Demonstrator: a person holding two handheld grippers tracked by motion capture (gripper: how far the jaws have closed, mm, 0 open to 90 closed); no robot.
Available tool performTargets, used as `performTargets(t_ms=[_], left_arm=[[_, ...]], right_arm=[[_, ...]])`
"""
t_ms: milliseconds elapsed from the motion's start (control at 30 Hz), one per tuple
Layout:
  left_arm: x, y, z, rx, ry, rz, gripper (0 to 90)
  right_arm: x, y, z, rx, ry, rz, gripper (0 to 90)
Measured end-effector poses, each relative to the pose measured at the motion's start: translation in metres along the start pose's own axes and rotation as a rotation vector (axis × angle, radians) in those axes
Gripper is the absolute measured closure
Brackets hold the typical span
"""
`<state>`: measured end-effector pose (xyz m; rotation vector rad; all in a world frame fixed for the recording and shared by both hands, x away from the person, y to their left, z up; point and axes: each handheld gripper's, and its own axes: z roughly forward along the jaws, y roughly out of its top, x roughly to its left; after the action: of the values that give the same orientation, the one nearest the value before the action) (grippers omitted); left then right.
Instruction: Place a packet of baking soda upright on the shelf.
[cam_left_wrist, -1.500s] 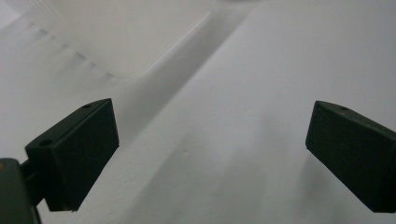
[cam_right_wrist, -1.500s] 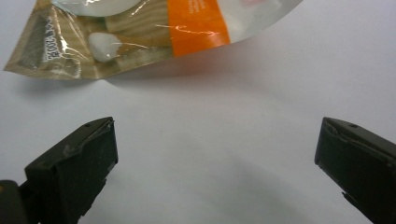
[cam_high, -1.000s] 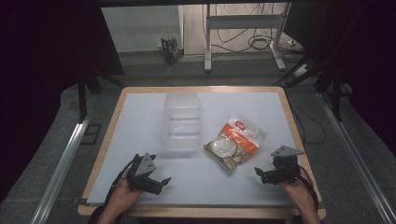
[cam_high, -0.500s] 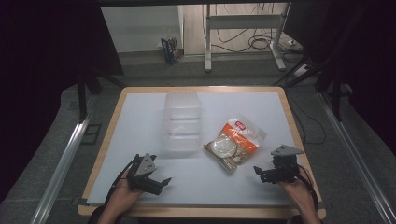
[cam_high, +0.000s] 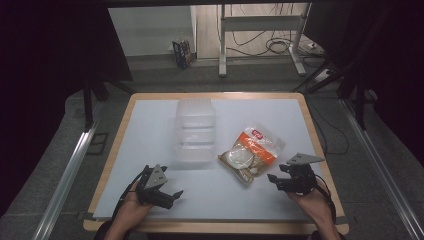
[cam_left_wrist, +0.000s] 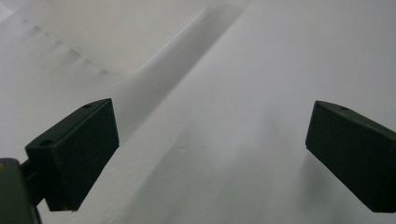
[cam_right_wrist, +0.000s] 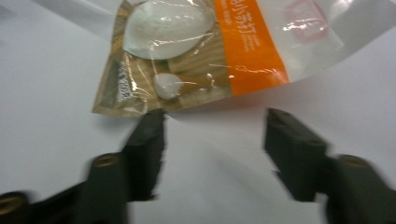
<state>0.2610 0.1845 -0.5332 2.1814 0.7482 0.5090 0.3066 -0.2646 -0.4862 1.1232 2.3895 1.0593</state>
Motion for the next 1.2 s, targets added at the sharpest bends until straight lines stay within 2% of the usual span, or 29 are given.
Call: performTargets(t_ms=[33, 67, 100, 133, 233, 300, 433, 467, 500, 600, 667, 767, 933, 967, 1033, 1200], left_arm=[[0.0, 0.0, 0.0, 0.0, 0.0, 0.0, 2.6], [0.0, 0.0, 0.0, 0.0, 0.0, 0.0, 2.6], [0.0, 0.0, 0.0, 0.001, 0.001, 0.0, 2.6], [0.0, 0.0, 0.0, 0.001, 0.001, 0.0, 2.6], [0.0, 0.0, 0.001, 0.004, 0.002, 0.002, 2.6], [-0.001, 0.0, 0.001, 0.004, 0.003, 0.002, 2.6], [0.0, 0.0, 0.0, -0.002, 0.005, 0.001, 2.6], [0.0, 0.0, 0.0, -0.002, 0.005, 0.001, 2.6], [0.0, 0.0, -0.001, -0.003, 0.008, 0.0, 2.6], [-0.001, 0.0, -0.001, -0.003, 0.008, 0.001, 2.6], [-0.001, 0.0, -0.001, -0.002, 0.01, 0.001, 2.6], [-0.001, 0.0, -0.001, -0.001, 0.01, 0.002, 2.6], [-0.001, 0.0, -0.001, -0.002, 0.011, 0.0, 2.6], [-0.001, 0.0, -0.001, -0.001, 0.011, 0.001, 2.6], [-0.001, 0.0, 0.0, -0.001, 0.011, 0.001, 2.6], [-0.001, 0.0, 0.0, 0.002, 0.011, 0.004, 2.6]], right_arm=[[0.002, 0.002, 0.001, 0.014, -0.002, -0.028, 58.5], [0.002, 0.002, 0.001, 0.014, -0.002, -0.028, 58.5], [0.006, 0.003, 0.004, 0.025, 0.001, -0.062, 67.7], [0.006, 0.003, 0.004, 0.025, 0.001, -0.062, 67.7], [0.012, 0.006, 0.011, 0.05, 0.015, -0.094, 80.2], [0.019, 0.012, 0.02, 0.074, 0.028, -0.143, 87.3], [0.025, 0.021, 0.034, 0.076, 0.046, -0.177, 88.4], [0.025, 0.021, 0.034, 0.076, 0.046, -0.177, 88.4], [0.027, 0.024, 0.041, 0.082, 0.066, -0.166, 88.5], [0.03, 0.026, 0.048, 0.101, 0.084, -0.176, 88.5], [0.034, 0.025, 0.056, 0.127, 0.079, -0.196, 88.5], [0.034, 0.025, 0.063, 0.142, 0.08, -0.195, 88.6], [0.031, 0.027, 0.066, 0.147, 0.112, -0.178, 88.6], [0.029, 0.026, 0.067, 0.148, 0.141, -0.154, 88.7], [0.031, 0.026, 0.068, 0.149, 0.168, -0.148, 88.7], [0.039, 0.027, 0.071, 0.157, 0.197, -0.169, 88.6]])
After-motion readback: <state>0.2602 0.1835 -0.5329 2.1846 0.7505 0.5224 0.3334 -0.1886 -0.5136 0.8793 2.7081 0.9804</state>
